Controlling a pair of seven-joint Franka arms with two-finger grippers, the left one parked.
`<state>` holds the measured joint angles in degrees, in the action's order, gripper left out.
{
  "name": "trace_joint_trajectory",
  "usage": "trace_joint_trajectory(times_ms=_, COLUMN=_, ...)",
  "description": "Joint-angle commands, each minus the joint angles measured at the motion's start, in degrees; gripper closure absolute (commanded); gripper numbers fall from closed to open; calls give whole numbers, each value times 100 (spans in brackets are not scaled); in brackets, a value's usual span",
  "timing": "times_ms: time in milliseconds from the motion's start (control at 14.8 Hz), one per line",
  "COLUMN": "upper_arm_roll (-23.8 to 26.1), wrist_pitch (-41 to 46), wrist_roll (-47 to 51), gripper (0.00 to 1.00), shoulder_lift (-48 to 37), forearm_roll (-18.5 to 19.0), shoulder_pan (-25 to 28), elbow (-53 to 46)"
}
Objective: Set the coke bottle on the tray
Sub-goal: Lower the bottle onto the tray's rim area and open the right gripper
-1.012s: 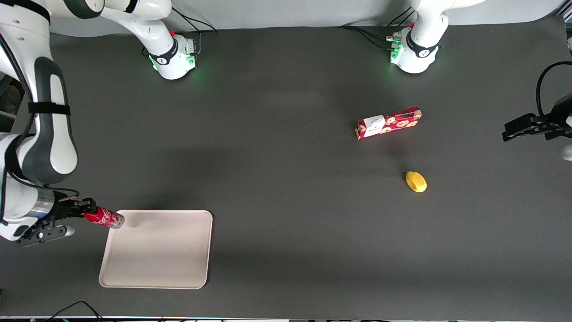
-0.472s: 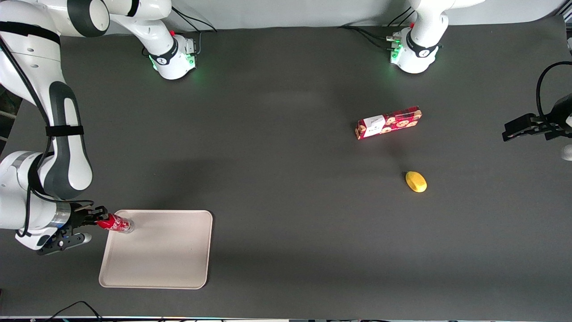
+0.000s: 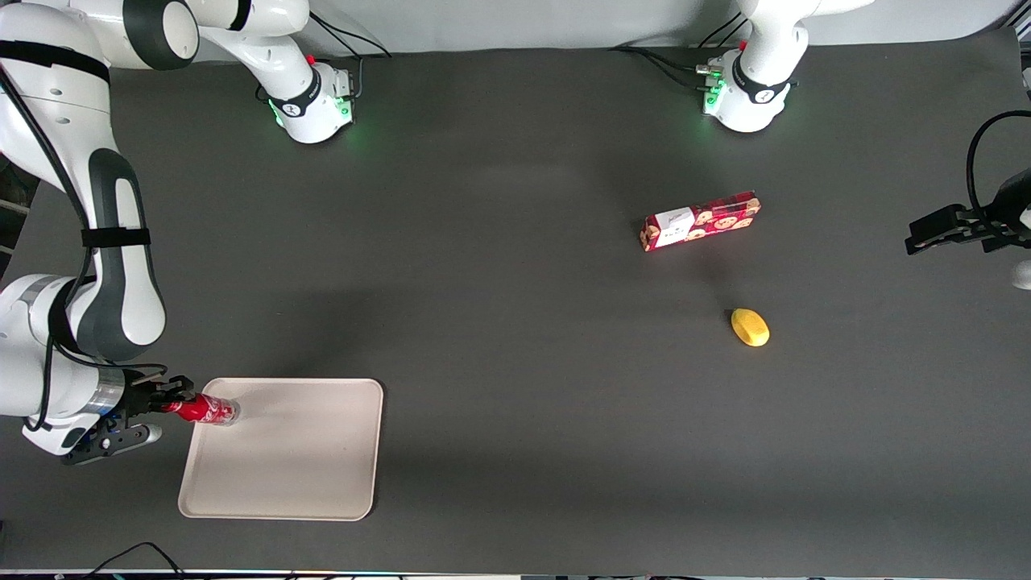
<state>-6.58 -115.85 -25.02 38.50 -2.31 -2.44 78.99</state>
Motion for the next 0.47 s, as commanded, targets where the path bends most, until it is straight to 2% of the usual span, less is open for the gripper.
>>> trace_joint_trajectory(times_ms=0, upper_arm_roll=-89, wrist_pitch=45, wrist_roll=-126, gripper=0, shoulder_lift=158, forearm_roll=-156, shoulder_pan=51, elbow=-288)
trace_joint_trajectory(times_ms=202, upper_arm_roll=-81, wrist_pitch=97, wrist_roll=84, gripper=0, shoulder_lift=123, forearm_roll=-217, shoulder_pan=51, elbow=-323)
trace_joint_trajectory(times_ms=270, upper_arm_roll=-72, wrist_pitch=159, wrist_roll=320, gripper=0, shoulder_lift=62, forearm_roll=-391, shoulder_pan=60, elbow=-323)
trace_joint_trajectory(times_ms=405, upper_arm_roll=-72, wrist_pitch=491, wrist_roll=856, gripper=0, shoulder_lift=-79, forearm_roll=-420, shoulder_pan=86, elbow=-349)
